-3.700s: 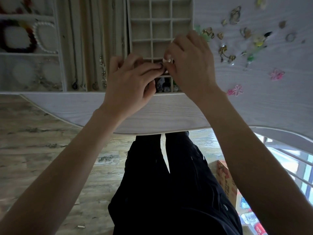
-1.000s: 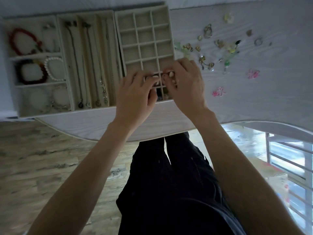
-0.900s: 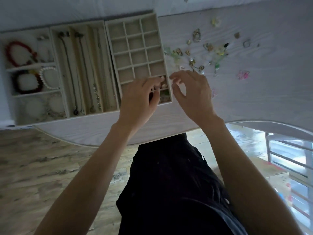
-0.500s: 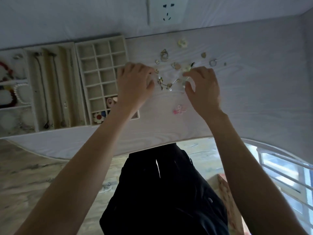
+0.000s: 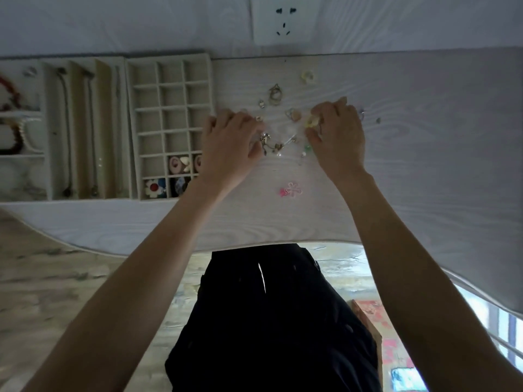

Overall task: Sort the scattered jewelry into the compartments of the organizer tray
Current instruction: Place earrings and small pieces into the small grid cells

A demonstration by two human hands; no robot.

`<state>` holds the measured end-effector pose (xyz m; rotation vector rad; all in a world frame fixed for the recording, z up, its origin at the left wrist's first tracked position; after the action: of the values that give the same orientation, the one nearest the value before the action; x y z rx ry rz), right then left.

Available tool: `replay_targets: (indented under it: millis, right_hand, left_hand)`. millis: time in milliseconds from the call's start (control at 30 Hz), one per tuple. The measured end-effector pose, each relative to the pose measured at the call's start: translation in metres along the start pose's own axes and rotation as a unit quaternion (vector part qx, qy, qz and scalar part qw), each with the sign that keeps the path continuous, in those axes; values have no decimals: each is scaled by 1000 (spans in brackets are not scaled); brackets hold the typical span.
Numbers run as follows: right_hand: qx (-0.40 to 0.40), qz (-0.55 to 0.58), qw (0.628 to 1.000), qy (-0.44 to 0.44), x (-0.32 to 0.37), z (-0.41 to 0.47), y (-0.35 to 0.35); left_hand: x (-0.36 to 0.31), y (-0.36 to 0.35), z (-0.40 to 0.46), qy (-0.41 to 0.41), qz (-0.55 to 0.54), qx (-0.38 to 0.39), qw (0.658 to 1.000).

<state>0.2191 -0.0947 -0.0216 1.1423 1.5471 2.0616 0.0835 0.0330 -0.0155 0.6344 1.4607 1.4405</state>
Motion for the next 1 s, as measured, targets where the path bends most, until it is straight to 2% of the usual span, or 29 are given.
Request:
replay_targets:
  millis: [100, 167, 267, 333, 400, 533, 667, 767, 833, 1000]
  right_hand:
    - [10, -34, 999, 20, 1, 4, 5]
    - [-7, -25, 999, 38, 9, 4, 12]
    - [-22, 101, 994, 40, 42, 0, 21]
    - [14, 209, 978, 23, 76, -6, 18]
    - [65, 254, 964, 37, 113, -13, 6]
    - [104, 208, 966, 113, 172, -21, -28]
    - [146, 189, 964, 120, 206, -24, -49]
    - [199, 86, 964, 156, 225, -34, -63]
    - [181, 27, 970, 159, 228, -39, -68]
    - [3, 74, 989, 129, 216, -48, -61]
  left_hand:
    - [-4, 16, -5, 1, -82, -43, 996]
    - [0, 32, -15, 34, -139, -63, 988]
    - [27, 51, -45, 126, -178, -95, 971]
    - [52, 57, -71, 194, -177, -100, 960]
    - [74, 60, -91, 242, -153, -104, 953]
    - [113, 63, -107, 246, -107, -96, 959]
    - [141, 68, -109, 214, -117, -113, 963]
    - [154, 68, -111, 216, -134, -106, 961]
    - [158, 66, -114, 205, -141, -104, 963]
    - [159, 64, -112, 145, -145, -89, 975]
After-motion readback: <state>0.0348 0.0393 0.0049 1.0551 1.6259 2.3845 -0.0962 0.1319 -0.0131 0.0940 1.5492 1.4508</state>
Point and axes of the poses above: each hand's wrist, its own z-axis towards the middle knuckle, its own y-axis out of the back of the hand, x = y × z, the point moved 3 cm from there along z, towards the middle knuckle, and after that the axes turned 7 degrees about -x, right-handed, at the moved point
